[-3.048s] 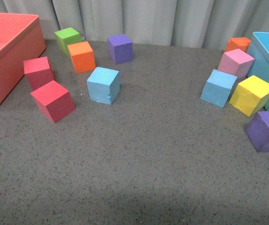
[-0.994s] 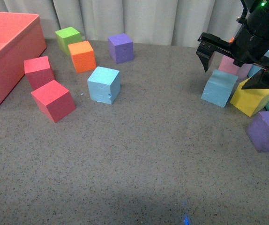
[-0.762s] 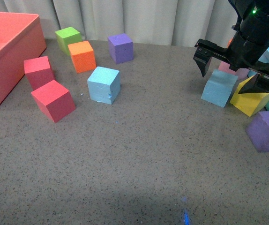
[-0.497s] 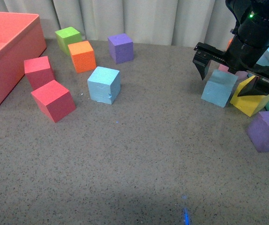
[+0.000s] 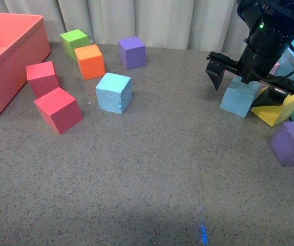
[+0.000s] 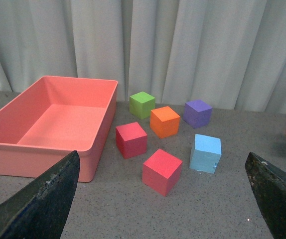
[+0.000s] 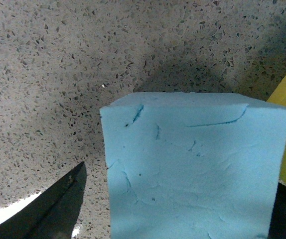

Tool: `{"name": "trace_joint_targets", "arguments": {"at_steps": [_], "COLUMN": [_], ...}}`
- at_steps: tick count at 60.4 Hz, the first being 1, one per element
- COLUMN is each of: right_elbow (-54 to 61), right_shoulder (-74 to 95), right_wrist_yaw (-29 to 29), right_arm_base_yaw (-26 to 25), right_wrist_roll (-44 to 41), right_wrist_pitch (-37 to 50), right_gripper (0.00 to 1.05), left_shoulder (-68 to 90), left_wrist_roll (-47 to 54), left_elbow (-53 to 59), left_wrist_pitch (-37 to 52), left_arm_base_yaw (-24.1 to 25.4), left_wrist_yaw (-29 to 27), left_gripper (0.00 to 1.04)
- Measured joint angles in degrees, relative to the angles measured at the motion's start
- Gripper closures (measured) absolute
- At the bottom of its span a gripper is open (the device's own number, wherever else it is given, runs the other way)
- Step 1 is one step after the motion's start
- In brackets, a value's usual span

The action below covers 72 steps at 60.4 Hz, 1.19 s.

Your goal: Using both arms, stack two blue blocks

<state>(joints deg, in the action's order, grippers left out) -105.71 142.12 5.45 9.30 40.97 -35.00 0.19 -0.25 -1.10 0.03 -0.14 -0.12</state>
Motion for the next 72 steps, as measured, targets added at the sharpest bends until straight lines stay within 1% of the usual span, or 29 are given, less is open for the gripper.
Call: {"name": "trace_joint_targets", "arguments": {"at_steps": [5,10,17,29,35,38,51,61,72], "right_elbow": [-0.3,-0.3,-0.3,0.6,1.0,0.9,-1.3,-2.9,-3.4], "right_shoulder": [0.4,0.4,0.4,-0.1,-1.1,-1.7,-1.7,-1.4,-0.1], "right_wrist_yaw": [0.2,0.2,0.5,0.4,-1.9,-3.3,-5.6,-5.6,-5.4], "right_arm_base_yaw": [-0.1,-0.3,-0.3,-0.1,0.7,1.7,6.4,10.1,11.9], "right_wrist_roll": [0.0,0.0,-0.1,-1.2,-3.2,-4.3,-6.3,-7.6,-8.3], "right_wrist_pitch": [-0.3,-0.5,-0.5,2.2,3.2,3.5,2.1,1.6,0.9], "right_gripper": [0.34,0.49,0.56,0.59,0.59,0.59,0.6,0.61,0.61], "left_shoulder": [0.0,0.0,0.0,0.0,0.0,0.0,0.0,0.0,0.0], "left_wrist_roll": [0.0,0.0,0.0,0.0,0.0,0.0,0.0,0.0,0.0], "left_elbow": [0.0,0.0,0.0,0.0,0.0,0.0,0.0,0.0,0.0], "left_wrist_pitch": [0.0,0.0,0.0,0.0,0.0,0.0,0.0,0.0,0.0], "left_arm_base_yaw": [0.0,0.0,0.0,0.0,0.0,0.0,0.0,0.0,0.0], "left_wrist_yaw": [0.0,0.0,0.0,0.0,0.0,0.0,0.0,0.0,0.0], "left_gripper": [0.07,0.07,0.07,0.07,0.07,0.07,0.07,0.07,0.07]}}
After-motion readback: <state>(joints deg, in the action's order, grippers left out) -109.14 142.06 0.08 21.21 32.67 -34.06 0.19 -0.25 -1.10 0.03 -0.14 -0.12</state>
